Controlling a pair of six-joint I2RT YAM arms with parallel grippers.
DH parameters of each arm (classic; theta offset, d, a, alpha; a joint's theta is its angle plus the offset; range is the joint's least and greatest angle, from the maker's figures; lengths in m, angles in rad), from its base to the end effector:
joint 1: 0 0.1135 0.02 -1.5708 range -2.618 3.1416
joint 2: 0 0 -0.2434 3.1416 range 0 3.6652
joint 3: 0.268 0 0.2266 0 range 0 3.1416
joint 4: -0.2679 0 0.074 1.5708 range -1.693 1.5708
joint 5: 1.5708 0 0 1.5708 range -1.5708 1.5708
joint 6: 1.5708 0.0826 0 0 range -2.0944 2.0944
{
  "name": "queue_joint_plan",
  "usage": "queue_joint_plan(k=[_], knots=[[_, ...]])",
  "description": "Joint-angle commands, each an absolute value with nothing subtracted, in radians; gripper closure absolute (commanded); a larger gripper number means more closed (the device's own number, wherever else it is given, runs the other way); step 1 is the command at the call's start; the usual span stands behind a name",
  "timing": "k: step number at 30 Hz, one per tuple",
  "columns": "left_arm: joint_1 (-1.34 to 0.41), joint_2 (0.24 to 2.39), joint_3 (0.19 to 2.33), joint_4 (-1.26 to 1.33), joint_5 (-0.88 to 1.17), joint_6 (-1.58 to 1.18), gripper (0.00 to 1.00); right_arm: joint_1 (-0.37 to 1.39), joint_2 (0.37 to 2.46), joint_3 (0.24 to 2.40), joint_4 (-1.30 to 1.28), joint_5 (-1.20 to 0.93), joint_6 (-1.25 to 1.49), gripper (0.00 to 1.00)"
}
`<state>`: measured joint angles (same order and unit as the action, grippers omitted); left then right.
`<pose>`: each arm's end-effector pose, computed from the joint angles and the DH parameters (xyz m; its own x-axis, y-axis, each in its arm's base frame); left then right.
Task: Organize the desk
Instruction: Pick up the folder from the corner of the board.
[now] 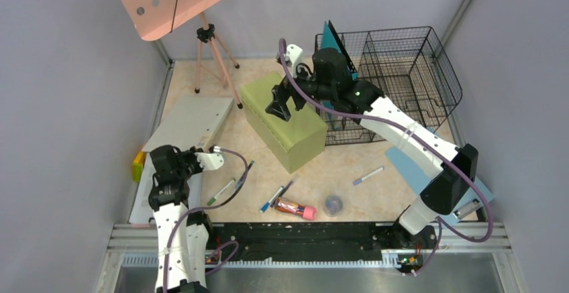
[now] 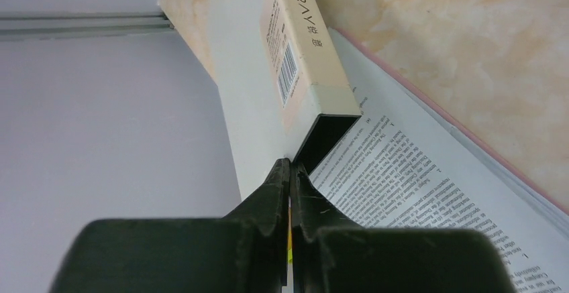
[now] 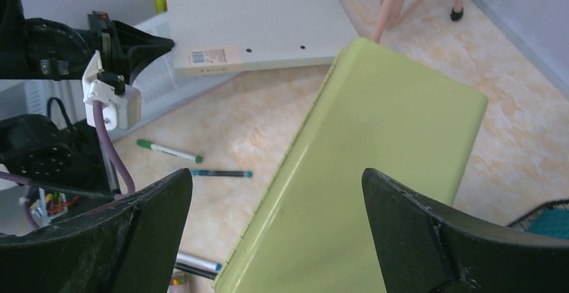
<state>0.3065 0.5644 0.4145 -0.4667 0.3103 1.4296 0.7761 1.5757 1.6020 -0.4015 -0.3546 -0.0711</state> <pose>0.1639 0.0254 0.1821 -0.1269 0.9487 -0.2896 0.5387 0.3110 0.7829 0.2504 0.2859 0.3671 -0.1978 -0.2875 -0.9372 -0.9038 0.4236 0.0608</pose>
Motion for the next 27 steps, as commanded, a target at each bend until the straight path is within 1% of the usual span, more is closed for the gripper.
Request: queue_joint_plan(k=[1,8,16,27], knots=[[0.307,0.545,0.545,-0.67,0.376,1.334,1.0,0.785,1.644,1.716,-0.402,-0.47,0.028,0.05],[0.308,0.501,0.608,-0.748,0.374,1.257,1.0,0.818,1.759,1.796,-0.365,-0.575,0.196,0.07],[0.307,0.415,0.554,-0.742,0.301,1.183,1.0,0.845,1.853,1.812,-0.287,-0.561,0.388,0.08],[0.307,0.289,0.522,-0.779,0.265,1.182,1.0,0.885,2.01,1.938,-0.259,-0.562,0.511,0.12]])
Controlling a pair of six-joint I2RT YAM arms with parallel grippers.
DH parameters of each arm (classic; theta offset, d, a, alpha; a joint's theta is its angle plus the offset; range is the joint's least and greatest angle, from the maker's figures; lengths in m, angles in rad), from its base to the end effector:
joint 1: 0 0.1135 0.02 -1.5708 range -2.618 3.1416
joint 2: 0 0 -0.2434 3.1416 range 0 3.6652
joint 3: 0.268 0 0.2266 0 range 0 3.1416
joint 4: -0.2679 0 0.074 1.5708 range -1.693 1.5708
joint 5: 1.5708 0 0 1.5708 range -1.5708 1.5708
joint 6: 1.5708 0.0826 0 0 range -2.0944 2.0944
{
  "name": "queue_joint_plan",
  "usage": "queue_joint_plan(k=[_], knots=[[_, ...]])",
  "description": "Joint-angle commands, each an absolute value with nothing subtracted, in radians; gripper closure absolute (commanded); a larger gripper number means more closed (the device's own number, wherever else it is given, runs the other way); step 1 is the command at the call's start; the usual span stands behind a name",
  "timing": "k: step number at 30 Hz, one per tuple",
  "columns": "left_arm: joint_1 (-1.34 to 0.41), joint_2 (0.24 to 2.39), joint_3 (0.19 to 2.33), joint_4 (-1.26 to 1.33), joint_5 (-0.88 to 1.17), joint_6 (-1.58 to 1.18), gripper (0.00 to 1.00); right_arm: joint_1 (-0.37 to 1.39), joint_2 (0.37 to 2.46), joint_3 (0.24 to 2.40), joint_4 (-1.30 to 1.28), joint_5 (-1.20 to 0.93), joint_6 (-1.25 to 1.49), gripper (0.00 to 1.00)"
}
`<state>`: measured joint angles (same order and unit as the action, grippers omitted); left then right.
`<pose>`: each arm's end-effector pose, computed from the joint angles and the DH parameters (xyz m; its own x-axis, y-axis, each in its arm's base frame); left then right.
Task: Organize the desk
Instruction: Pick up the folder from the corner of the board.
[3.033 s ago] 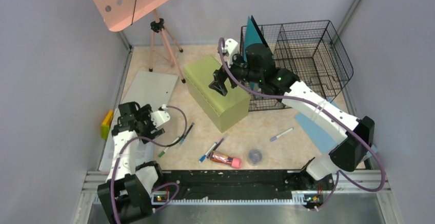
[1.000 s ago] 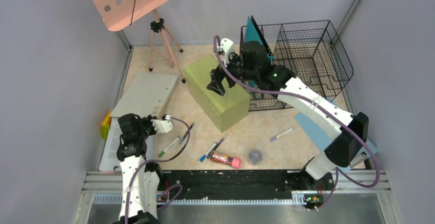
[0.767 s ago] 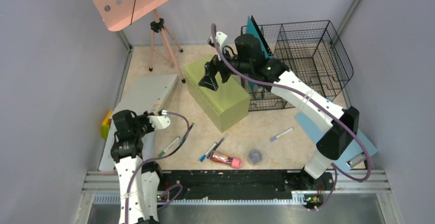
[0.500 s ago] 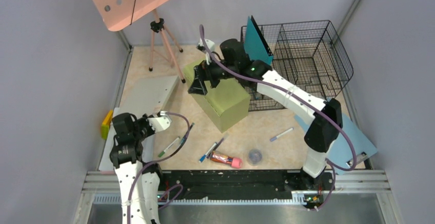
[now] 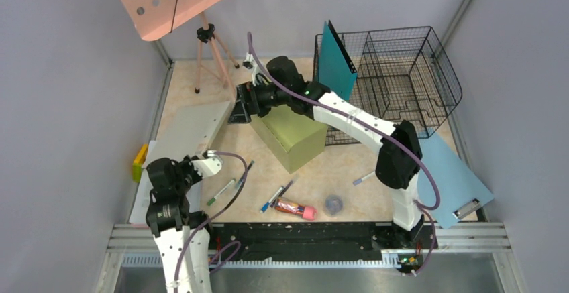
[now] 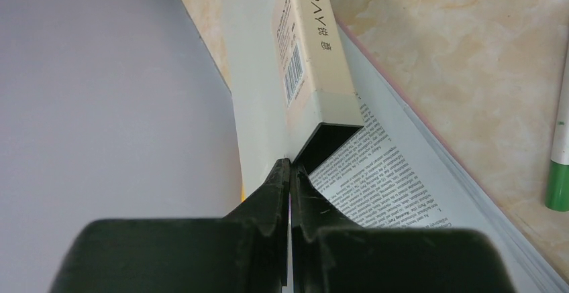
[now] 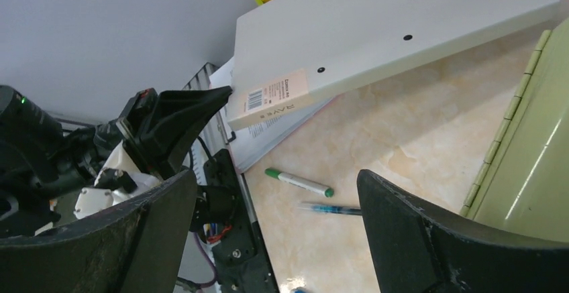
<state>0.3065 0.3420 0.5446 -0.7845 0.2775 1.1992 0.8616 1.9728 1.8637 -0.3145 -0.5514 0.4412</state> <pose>0.1221 0.0149 0.2136 -0.2573 0.8585 -0.4436 0.4620 0.5125 0.7238 0.2736 0.3853 0.3140 -0.6508 -0.1999 -0.7324 -0.7515 0.3070 0.5840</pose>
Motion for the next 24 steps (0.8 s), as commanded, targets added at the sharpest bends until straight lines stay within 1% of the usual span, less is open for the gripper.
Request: queue_joint_plan(k=[1,12,24], knots=[[0.307,0.276,0.517,-0.782,0.263,1.186,1.0,0.889,2.021,1.949,-0.258,-0.561,0.519,0.13],[0.307,0.138,0.525,-0.868,0.229,1.201,1.0,0.917,2.124,2.038,-0.282,-0.509,0.586,0.15],[0.308,0.128,0.656,-0.859,0.209,1.213,1.0,0.917,2.174,2.074,-0.267,-0.541,0.681,0.16]])
